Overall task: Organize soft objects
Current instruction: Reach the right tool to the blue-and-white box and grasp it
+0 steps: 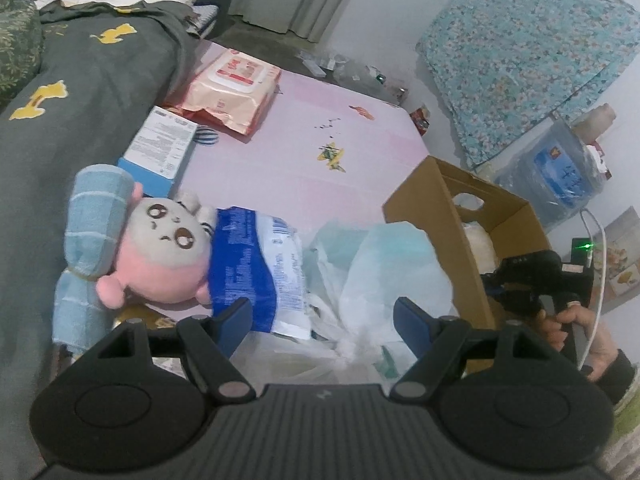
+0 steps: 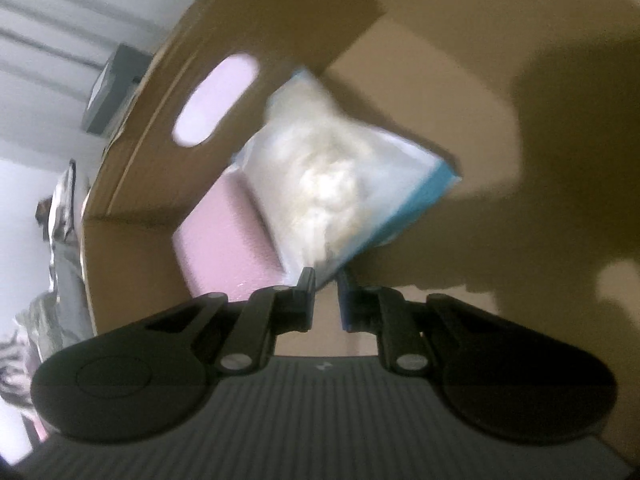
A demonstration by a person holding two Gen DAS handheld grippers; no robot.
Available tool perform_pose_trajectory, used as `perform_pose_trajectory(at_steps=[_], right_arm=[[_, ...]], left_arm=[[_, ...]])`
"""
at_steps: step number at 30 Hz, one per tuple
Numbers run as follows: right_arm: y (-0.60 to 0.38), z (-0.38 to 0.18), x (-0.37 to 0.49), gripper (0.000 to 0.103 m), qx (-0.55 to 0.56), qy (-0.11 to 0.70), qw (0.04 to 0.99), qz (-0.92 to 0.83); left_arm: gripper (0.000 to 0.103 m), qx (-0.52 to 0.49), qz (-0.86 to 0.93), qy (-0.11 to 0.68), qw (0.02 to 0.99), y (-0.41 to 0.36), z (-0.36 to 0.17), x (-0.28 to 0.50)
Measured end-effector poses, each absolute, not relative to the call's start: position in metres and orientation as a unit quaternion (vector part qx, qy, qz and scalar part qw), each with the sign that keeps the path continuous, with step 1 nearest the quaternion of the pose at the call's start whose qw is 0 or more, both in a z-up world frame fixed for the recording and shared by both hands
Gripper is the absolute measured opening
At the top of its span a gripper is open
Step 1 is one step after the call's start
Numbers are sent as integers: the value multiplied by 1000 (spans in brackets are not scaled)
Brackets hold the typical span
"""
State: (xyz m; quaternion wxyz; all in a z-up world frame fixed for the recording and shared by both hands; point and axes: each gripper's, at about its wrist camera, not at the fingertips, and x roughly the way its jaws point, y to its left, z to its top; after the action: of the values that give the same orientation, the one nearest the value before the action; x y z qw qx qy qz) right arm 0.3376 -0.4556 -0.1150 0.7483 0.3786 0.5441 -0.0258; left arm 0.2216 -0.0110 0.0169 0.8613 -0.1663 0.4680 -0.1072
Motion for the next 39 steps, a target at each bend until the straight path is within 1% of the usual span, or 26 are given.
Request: perform_pose_trajectory(at_steps=[3,8,11,13,17,20,24,27,33,36,38,39], right_arm=[[-438,-109,339,13,362,550,752,-7],[-430,-81,325,15,338,544,768,16],[-424,-53,318,20,329,530,781,29],[-412,-29,317,26,319,516,793,55],[-361,8,331,44,293,494,807,140],[-306,23,350,47,289,503,786,212],[-225,18,391,47,297,537,740,276],[-169,5,424,49,291,563,716,293],[-87,-57,488,49,272,605,699,268],[-68,-90,509,42,296,622,678,256],[-56,-109,521,38,301,632,668,251],[-51,-115,525,38,297,636,667,249]], left_arm=[[80,-162,-99,459,868,-2,18,218],[82,-138,-86,429,889,18,25,210],[83,-111,-70,414,901,28,29,208],[83,-91,-58,404,909,35,33,208],[83,-68,-40,398,914,48,39,215],[84,-49,-42,391,918,51,42,229],[84,6,-44,403,914,47,35,268],[89,45,-70,417,905,47,22,307],[89,14,-55,482,875,68,-11,374],[89,0,-43,523,852,77,-30,401],[89,12,-39,536,843,78,-39,412],[89,18,-35,543,839,78,-44,417]])
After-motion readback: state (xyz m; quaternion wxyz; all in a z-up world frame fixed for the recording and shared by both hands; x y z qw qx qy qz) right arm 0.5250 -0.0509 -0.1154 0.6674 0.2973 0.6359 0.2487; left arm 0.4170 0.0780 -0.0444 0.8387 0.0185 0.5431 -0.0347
